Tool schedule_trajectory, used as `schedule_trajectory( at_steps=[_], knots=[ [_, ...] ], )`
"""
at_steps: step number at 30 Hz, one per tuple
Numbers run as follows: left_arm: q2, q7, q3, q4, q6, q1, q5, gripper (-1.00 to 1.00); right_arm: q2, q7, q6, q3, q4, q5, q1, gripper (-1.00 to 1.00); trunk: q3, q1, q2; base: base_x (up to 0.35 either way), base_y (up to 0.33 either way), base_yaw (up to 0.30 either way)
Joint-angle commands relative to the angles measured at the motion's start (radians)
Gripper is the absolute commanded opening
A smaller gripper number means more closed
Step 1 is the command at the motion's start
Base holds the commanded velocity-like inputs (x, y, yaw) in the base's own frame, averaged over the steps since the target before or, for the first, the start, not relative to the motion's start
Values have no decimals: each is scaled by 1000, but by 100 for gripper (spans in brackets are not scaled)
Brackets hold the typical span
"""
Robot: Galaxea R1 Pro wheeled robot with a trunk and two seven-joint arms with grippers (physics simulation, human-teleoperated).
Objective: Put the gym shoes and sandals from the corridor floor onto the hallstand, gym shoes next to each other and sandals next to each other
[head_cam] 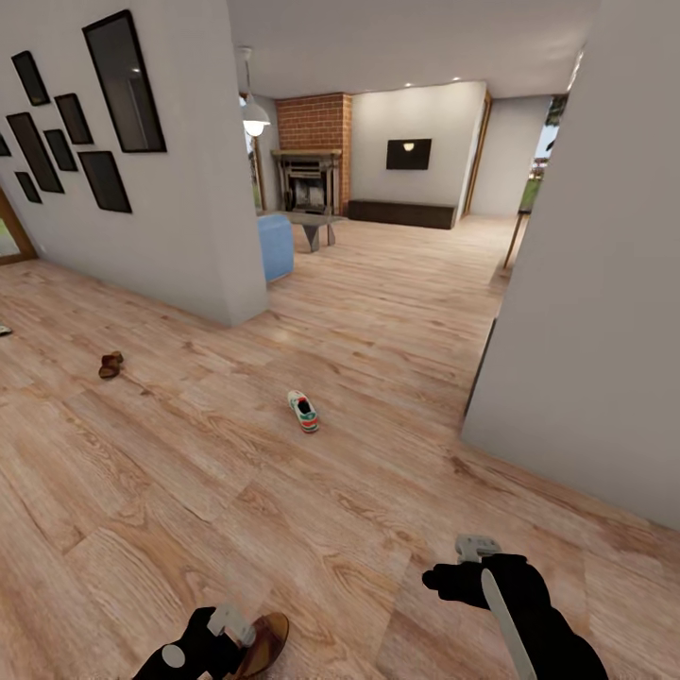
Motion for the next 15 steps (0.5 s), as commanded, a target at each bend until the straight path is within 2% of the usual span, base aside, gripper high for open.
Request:
schedule_trajectory(
  at_steps=[1,9,13,15],
  knots=[
    [1,-3,0,-2,2,0,-10,100,0,1,4,0,-1,-1,-1,100,-6,4,-8,0,0,0],
    [12,-4,1,-3,0,-1,-10,100,0,1,4,0,-1,-1,-1,100,-44,34,-64,0,0,0],
    [35,-19,1,-3,0,-2,-10,100,0,1,4,0,-1,-1,-1,100,-63,50,-92,0,0,0],
    [49,-48,1,-4,-1,-3,-10,100,0,1,4,0,-1,-1,-1,100,-73,57,-106,0,0,0]
  ],
)
